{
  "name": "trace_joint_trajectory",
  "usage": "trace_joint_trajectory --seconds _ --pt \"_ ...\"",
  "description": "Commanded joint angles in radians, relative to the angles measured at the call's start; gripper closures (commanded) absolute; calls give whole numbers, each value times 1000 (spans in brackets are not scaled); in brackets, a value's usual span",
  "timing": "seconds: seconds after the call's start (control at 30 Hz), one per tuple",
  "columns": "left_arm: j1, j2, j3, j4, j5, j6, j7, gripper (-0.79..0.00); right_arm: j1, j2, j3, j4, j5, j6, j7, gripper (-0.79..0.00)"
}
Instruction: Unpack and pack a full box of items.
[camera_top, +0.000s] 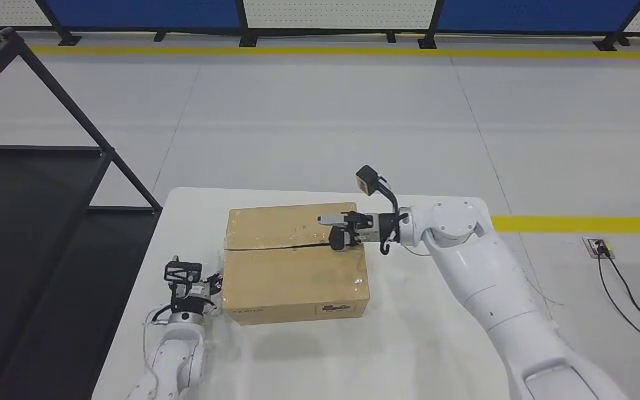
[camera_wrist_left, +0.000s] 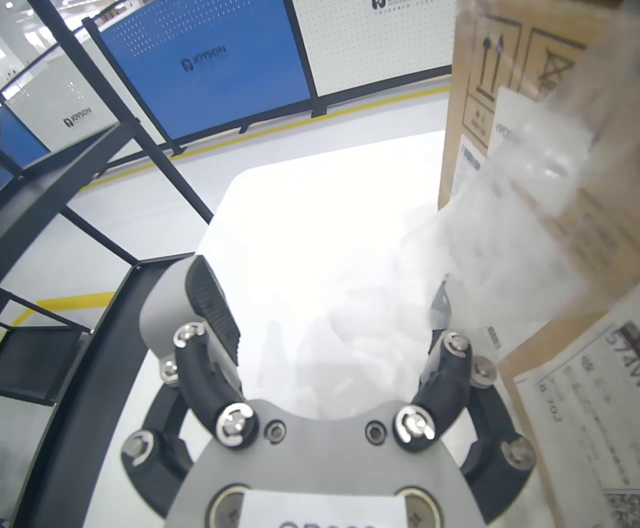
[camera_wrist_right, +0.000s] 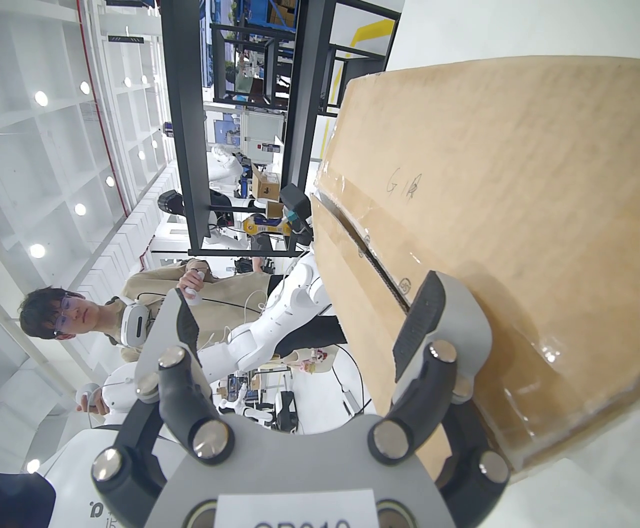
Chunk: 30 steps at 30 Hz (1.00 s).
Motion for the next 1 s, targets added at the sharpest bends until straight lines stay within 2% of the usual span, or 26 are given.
trace_joint_trajectory --seconds 0.0,0.17,0.33,0.6,0.97 --pt "4 -3 -10 0 -18 0 49 -785 -1 1 0 0 0 0 1 -785" --pt "16 -10 -52 -3 -106 21 127 -785 -1 2 2 2 2 0 2 -785" --pt "10 -26 -75 -39 -240 29 162 -785 3 2 -1 2 4 -1 5 -785" --pt "15 -44 -101 -81 -354 38 225 -785 7 2 -2 6 5 -6 2 -785" --pt "64 -54 -153 -109 -368 54 316 -785 3 7 0 -5 2 -1 3 -785"
